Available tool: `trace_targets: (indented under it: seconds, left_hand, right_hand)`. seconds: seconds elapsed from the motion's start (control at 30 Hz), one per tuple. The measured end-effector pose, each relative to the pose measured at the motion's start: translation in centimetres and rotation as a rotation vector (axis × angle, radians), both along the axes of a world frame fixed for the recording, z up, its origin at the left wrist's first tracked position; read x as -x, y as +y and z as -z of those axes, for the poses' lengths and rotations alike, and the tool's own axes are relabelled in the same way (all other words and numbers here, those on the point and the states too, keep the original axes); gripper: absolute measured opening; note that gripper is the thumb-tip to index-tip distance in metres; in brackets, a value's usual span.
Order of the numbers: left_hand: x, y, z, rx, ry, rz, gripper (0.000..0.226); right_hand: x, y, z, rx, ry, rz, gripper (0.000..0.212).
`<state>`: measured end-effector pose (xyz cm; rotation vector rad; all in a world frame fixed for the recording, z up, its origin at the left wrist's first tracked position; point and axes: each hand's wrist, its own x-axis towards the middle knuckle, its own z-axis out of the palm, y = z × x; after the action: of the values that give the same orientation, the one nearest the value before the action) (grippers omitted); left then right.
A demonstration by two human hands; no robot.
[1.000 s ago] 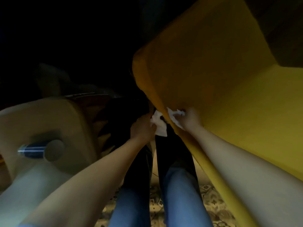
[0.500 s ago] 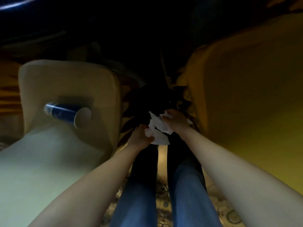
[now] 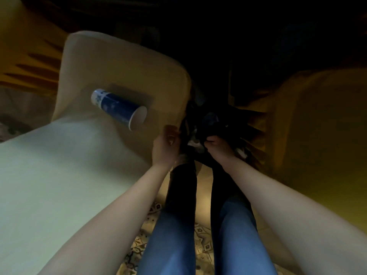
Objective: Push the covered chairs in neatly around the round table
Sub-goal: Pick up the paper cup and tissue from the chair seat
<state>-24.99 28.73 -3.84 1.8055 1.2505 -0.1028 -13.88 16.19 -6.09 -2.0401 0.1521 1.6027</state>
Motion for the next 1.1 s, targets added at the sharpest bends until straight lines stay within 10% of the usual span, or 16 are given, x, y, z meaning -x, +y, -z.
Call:
trace_targets:
  seconds: [0.33,0.57,1.1]
  left_hand:
    - [3.4,16.7,-2.3,-0.374,0.093,-0.086,0.043]
    - [4.6,23.8,0.6,0.001,0.294,-0.238,0.070]
    - [4.4,12.3,-0.1,-0.019,-0.119,-0.366,0.011]
  right_hand:
    - [5.5,12.8,-2.5,-0.290,0.068,-0.079,0.035]
    - [8.7,17.0,-2.0,-0.355,0.165,-0.026,0.046]
    - [5.2,9.7,-0.5,-0.136,-0.171,0.419,0.015]
